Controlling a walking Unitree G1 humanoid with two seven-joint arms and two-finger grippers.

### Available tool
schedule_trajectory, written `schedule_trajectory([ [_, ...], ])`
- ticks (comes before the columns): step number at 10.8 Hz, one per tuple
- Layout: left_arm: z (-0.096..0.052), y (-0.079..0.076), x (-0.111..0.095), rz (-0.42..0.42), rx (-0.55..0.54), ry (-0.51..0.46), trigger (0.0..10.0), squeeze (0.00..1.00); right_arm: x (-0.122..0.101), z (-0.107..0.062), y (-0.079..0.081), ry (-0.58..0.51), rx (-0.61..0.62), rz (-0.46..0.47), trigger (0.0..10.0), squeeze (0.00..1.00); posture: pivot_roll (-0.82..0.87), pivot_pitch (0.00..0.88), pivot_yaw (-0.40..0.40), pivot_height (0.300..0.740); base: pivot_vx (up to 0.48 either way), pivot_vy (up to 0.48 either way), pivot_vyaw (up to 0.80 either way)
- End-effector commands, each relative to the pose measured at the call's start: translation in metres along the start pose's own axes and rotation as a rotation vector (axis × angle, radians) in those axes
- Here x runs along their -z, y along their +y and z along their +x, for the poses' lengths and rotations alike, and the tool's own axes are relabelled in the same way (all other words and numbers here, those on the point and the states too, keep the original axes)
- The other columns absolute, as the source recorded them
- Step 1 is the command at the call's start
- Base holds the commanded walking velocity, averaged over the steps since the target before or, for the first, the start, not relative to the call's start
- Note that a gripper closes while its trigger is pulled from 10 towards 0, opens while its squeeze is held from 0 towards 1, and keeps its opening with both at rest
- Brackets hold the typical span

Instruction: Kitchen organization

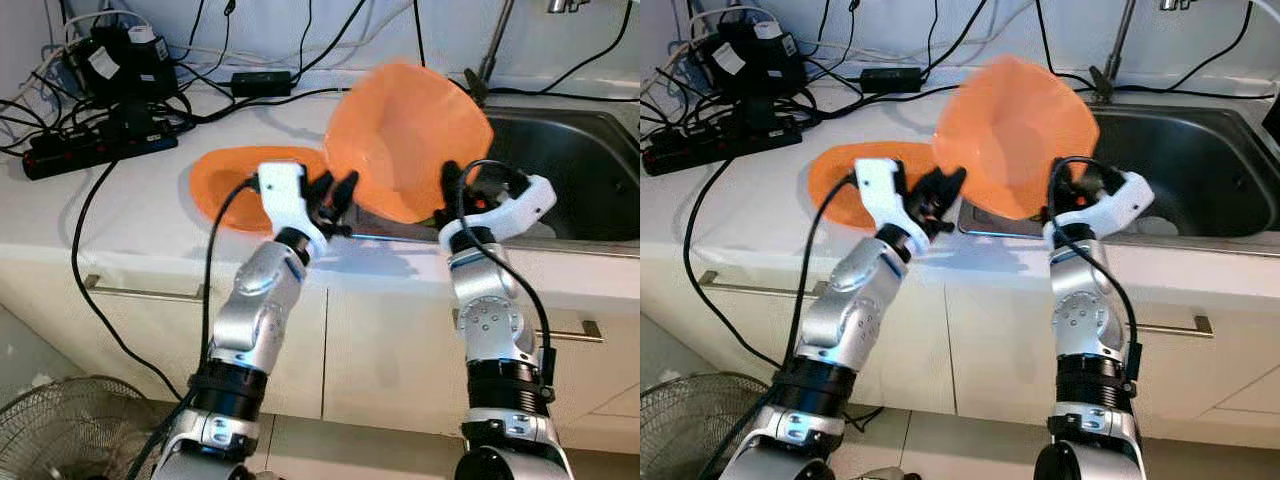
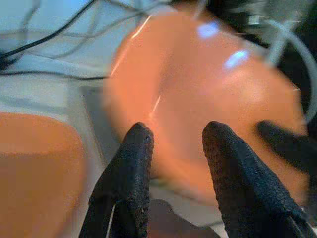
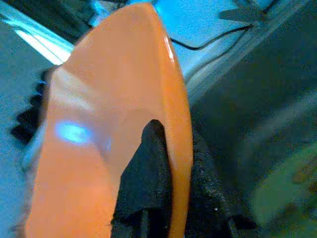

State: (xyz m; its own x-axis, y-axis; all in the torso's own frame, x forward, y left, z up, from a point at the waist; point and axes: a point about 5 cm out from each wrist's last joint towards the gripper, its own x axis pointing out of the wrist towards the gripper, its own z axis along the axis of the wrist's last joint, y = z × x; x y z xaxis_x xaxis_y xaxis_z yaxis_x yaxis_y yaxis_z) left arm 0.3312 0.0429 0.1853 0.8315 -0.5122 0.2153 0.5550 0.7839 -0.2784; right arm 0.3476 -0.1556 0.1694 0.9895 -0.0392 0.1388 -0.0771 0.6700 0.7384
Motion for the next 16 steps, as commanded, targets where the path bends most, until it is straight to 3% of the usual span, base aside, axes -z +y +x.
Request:
schedule_trajectory([
  [1,0.001,-0.011,-0.004,0.042,0.073,-0.007,10.0,1.00,-0.011,0.006,0.005,-0.038,-0.006,0.015,0.0,0.00,0.07,0.000,0.052,0.740,0.000,0.000,0.00],
  [2,0.000,-0.012,-0.002,0.062,0.089,0.009,10.0,1.00,-0.020,0.009,0.003,-0.072,0.005,0.012,0.0,0.00,0.07,0.000,0.052,0.740,0.000,0.000,0.00],
  [3,-0.002,-0.014,0.004,0.105,0.109,0.047,10.0,0.49,-0.037,0.015,-0.003,-0.127,0.031,0.014,0.0,0.00,0.07,0.000,0.052,0.740,0.000,0.000,0.00],
  [4,-0.003,-0.015,0.009,0.132,0.126,0.074,10.0,0.00,-0.045,0.017,-0.006,-0.158,0.053,0.004,3.5,0.00,0.07,0.000,0.052,0.740,0.000,0.000,0.00],
  [5,-0.004,-0.016,0.011,0.140,0.139,0.088,10.0,0.00,-0.051,0.019,-0.008,-0.185,0.068,0.000,10.0,0.00,0.07,0.000,0.054,0.740,0.000,0.000,0.00],
  [6,-0.004,-0.017,0.012,0.140,0.144,0.092,10.0,0.00,-0.054,0.020,-0.008,-0.194,0.072,0.000,10.0,0.00,0.07,0.000,0.054,0.740,0.000,0.000,0.00],
  [8,-0.012,-0.015,0.028,0.196,0.168,0.210,10.0,0.00,-0.072,0.026,-0.013,-0.257,0.106,-0.249,10.0,0.00,0.07,0.000,0.058,0.740,0.000,0.000,0.00],
  [11,-0.021,-0.011,0.039,0.237,0.198,0.301,10.0,0.00,-0.065,0.031,-0.017,-0.223,0.070,-0.598,10.0,0.00,0.08,0.000,0.058,0.740,0.000,0.000,0.00],
  [14,-0.030,-0.009,0.040,0.261,0.234,0.353,10.0,0.00,-0.046,0.037,-0.025,-0.136,0.032,-0.791,10.0,0.00,0.09,0.000,0.051,0.740,0.000,0.000,0.00],
  [16,-0.035,-0.012,0.040,0.283,0.260,0.369,10.0,0.00,-0.041,0.039,-0.025,-0.121,0.022,-0.836,10.0,0.00,0.09,0.000,0.047,0.740,0.000,0.000,0.00],
])
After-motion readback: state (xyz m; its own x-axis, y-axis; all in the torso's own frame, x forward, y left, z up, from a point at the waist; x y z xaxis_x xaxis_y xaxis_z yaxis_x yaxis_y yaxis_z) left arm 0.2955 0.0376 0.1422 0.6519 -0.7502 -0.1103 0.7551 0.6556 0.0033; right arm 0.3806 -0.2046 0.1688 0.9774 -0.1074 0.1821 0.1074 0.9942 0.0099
